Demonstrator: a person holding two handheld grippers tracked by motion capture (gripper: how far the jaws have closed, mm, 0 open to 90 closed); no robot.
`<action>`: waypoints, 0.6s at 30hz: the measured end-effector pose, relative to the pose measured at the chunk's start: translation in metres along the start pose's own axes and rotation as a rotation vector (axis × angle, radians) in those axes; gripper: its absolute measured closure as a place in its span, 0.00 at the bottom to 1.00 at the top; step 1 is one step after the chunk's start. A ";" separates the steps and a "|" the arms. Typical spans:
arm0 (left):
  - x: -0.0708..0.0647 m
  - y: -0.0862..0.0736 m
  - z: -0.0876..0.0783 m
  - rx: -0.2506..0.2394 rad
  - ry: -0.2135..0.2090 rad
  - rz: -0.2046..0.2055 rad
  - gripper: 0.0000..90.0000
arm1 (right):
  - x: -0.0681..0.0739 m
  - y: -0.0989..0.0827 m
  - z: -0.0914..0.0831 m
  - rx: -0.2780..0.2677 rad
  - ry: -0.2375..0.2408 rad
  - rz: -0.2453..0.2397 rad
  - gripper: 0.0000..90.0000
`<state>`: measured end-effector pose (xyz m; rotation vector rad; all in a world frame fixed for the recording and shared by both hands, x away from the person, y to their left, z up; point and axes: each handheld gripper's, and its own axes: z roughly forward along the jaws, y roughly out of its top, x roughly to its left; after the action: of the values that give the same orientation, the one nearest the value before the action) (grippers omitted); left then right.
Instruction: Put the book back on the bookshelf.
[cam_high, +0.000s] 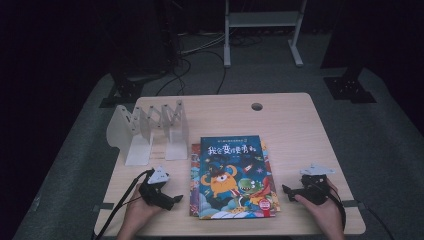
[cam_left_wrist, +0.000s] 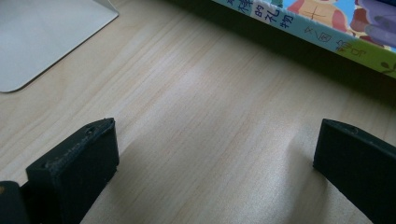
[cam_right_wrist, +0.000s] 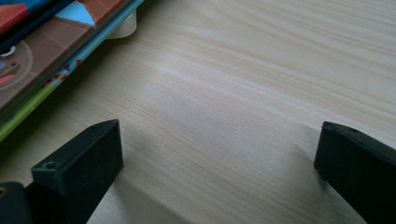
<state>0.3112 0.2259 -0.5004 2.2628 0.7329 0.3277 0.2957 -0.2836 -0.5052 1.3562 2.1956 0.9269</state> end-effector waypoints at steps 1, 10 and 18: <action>0.000 0.000 0.000 0.000 0.000 0.000 0.00 | 0.000 0.000 0.000 -0.001 -0.002 0.001 0.00; 0.000 0.000 0.000 -0.001 0.000 0.000 0.00 | -0.003 0.001 -0.002 -0.026 -0.024 0.020 0.17; 0.000 0.000 0.000 0.000 -0.001 0.001 0.00 | 0.002 0.024 -0.015 -0.058 -0.020 0.030 0.30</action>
<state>0.3110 0.2258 -0.5003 2.2628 0.7317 0.3274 0.3009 -0.2795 -0.4779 1.3687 2.1228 0.9764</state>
